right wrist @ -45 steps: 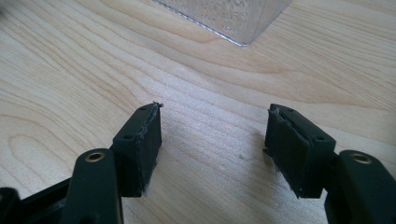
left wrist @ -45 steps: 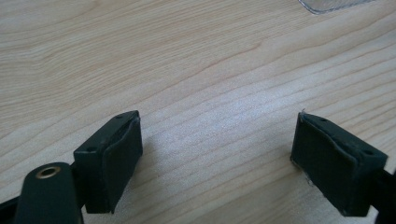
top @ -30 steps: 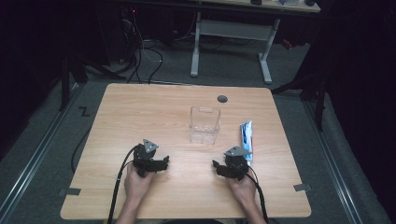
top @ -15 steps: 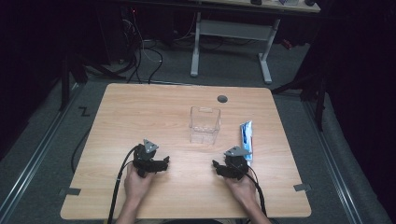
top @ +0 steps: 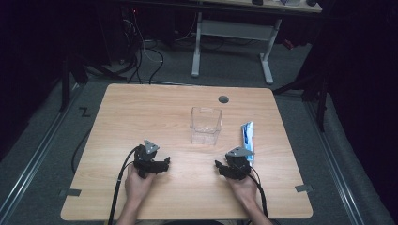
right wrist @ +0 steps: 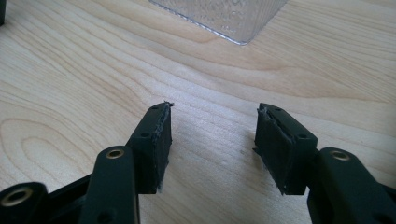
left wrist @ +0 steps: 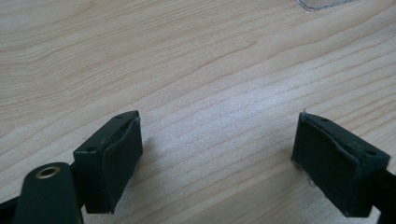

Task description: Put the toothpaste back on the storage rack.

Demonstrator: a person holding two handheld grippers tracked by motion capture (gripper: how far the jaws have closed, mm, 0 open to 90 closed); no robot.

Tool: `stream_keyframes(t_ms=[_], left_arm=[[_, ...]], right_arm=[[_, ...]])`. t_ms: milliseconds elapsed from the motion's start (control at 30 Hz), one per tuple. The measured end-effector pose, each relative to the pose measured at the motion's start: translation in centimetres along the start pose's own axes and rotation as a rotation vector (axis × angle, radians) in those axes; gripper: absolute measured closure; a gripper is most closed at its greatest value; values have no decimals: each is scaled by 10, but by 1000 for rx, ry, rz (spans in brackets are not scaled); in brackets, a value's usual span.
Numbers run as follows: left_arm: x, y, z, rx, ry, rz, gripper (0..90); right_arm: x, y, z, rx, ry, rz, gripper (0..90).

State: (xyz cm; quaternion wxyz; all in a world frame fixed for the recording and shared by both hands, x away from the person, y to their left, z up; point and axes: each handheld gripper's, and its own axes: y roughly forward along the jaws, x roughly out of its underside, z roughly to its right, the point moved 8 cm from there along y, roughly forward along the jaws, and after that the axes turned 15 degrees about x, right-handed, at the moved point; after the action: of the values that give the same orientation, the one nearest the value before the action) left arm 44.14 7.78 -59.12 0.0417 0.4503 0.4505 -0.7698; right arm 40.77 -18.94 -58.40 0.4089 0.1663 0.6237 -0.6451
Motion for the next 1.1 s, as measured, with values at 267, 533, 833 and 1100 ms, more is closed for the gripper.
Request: stream_keyframes(t_ms=[267,533,833,1100], left_arm=[[0,0,0,0,0,0,162],[0,0,0,0,0,0,162],[0,0,0,-1,-1,0,161],[0,0,0,-1,-1,0,161]], right_arm=[[-3,-9,2,-4,9,26,476],[-2,-18,8,5,25,49,474],[5,-29,12,5,55,63,493],[6,-37,18,23,75,87,509]])
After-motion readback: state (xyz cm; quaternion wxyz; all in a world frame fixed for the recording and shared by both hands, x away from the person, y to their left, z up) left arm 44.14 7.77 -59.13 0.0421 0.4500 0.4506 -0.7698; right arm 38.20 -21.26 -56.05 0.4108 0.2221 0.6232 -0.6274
